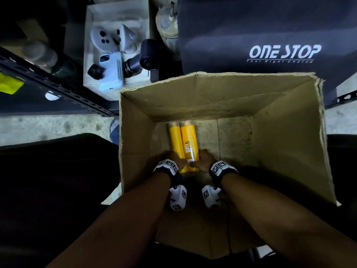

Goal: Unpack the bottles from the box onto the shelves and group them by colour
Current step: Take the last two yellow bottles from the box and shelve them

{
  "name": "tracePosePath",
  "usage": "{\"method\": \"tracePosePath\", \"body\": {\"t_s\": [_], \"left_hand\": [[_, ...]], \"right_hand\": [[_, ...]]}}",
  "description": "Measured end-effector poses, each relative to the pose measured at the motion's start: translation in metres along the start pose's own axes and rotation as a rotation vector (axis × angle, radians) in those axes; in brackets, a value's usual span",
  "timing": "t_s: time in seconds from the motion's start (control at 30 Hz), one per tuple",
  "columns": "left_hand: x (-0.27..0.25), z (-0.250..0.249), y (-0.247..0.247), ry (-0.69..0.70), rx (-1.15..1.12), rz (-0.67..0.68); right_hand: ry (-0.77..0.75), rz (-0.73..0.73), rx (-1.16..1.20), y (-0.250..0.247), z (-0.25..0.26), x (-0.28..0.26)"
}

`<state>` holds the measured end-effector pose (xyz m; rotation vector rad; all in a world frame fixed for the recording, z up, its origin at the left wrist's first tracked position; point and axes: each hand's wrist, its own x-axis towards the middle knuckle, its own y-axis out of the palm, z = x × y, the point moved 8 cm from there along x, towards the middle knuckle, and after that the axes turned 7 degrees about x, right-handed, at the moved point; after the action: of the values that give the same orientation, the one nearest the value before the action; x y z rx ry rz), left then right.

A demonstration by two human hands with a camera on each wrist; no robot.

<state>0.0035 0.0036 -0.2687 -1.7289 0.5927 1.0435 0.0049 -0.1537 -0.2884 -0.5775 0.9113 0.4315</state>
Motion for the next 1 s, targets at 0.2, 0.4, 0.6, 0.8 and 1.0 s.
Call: {"method": "tracePosePath", "body": {"t_s": [0.2,0.4,0.6,0.8,1.0], "left_hand": [[-0.011,-0.014,-0.010,-0.022,-0.095,0.003],[-0.030,-0.024,-0.016,0.006,-0.265,0.076],[-0.063,-0.034,-0.037,0.013,-0.478,0.065],[-0.087,-0.042,-0.078,0.047,-0.488,-0.117],[-0.099,-0.046,-0.087,0.125,-0.741,-0.101]], "right_hand": [[0.051,0.014,-0.057,-0.025,0.004,-0.011],[0.040,-0.098,-0.198,-0.085,0.026,-0.039],[-0.114,-0.305,-0.155,-0.121,0.054,-0.073],[-0.308,-0.319,-0.365,-0.129,0.092,-0.102],[-0.328,-0.347,-0.382,-0.123,0.085,-0.113]]}}
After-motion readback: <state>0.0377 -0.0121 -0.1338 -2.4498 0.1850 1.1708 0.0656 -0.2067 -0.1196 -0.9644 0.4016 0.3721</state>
